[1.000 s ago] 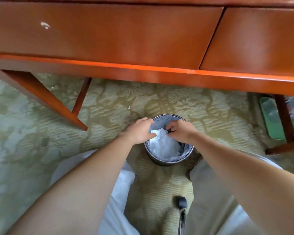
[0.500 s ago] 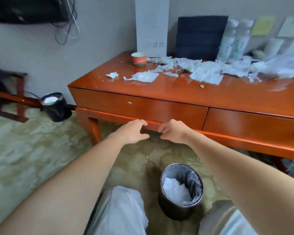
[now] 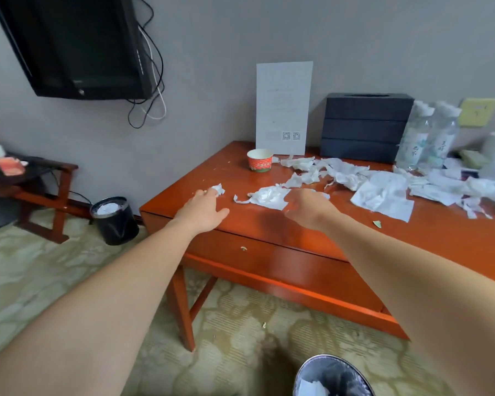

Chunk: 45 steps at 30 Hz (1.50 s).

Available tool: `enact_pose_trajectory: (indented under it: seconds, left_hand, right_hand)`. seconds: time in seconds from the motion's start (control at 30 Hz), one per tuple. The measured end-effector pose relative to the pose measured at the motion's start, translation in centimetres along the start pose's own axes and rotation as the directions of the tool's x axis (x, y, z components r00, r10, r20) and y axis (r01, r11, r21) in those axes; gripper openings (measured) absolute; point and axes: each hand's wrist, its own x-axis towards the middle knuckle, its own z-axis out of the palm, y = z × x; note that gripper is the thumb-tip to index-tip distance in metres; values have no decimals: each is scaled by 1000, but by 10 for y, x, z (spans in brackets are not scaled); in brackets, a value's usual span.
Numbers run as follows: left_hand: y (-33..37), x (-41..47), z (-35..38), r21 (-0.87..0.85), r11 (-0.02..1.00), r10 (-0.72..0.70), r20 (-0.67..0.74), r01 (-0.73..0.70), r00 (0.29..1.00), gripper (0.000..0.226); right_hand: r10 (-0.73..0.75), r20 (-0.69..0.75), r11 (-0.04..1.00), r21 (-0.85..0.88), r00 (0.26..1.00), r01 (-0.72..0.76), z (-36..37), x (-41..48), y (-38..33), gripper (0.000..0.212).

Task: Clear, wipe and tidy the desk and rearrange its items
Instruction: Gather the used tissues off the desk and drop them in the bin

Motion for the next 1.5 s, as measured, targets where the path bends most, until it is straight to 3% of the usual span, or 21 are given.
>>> enact_pose_trajectory:
  seconds: [0.13, 0.33, 0.5, 0.6, 0.67, 0.77, 0.87, 1.07, 1.13, 1.23, 1.33, 1.5]
  left_hand:
    - [0, 55, 11, -61, 987, -146, 44, 149, 988, 73]
    - [21, 112, 34, -115, 976, -166, 139, 183, 976, 82]
    - [54, 138, 54, -113, 993, -18, 237, 46, 971, 94]
    - [63, 144, 54, 28, 998, 53, 98, -56, 994, 100]
    - [58, 145, 46, 130, 991, -26, 21, 23, 999, 107]
    - [39, 143, 36, 101, 951, -305, 130, 294, 943, 114]
    - [34, 138, 39, 54, 951, -307, 257, 303, 917, 106]
    - [63, 140, 57, -12, 1000, -7, 265, 10, 964, 103]
    - [75, 134, 62, -47, 993, 112, 235, -104, 965, 91]
    - [86, 125, 66, -55, 985, 172, 188, -165, 967, 66]
    - [89, 120, 67, -24, 981, 195, 110, -193, 975, 21]
    - [96, 94, 62, 47, 974, 219, 46, -221, 975, 18]
  right_hand:
    - [55, -33, 998, -31, 998, -56, -5, 46, 26, 47]
    - [129, -49, 990, -52, 990, -131, -8, 111, 69, 56]
    - [7, 73, 989, -150, 997, 4, -14, 145, 86, 64]
    - [-32, 221, 988, -139, 975, 64, -10, 153, 97, 57]
    - [-70, 253, 984, -143, 965, 108, -8, 154, 101, 48]
    - [-126, 228, 976, -144, 965, 162, -10, 153, 99, 42]
    - [-144, 189, 977, -127, 971, 170, -10, 148, 96, 43]
    - [-146, 188, 977, -127, 971, 171, -9, 130, 88, 34]
    - [-170, 201, 969, -143, 965, 201, -9, 124, 87, 36]
    - [-158, 160, 981, -83, 974, 173, -6, 119, 93, 27]
    - [-137, 127, 989, -42, 982, 143, -2, 109, 100, 18]
    - [-55, 41, 996, -62, 998, 58, -6, 76, 104, 14]
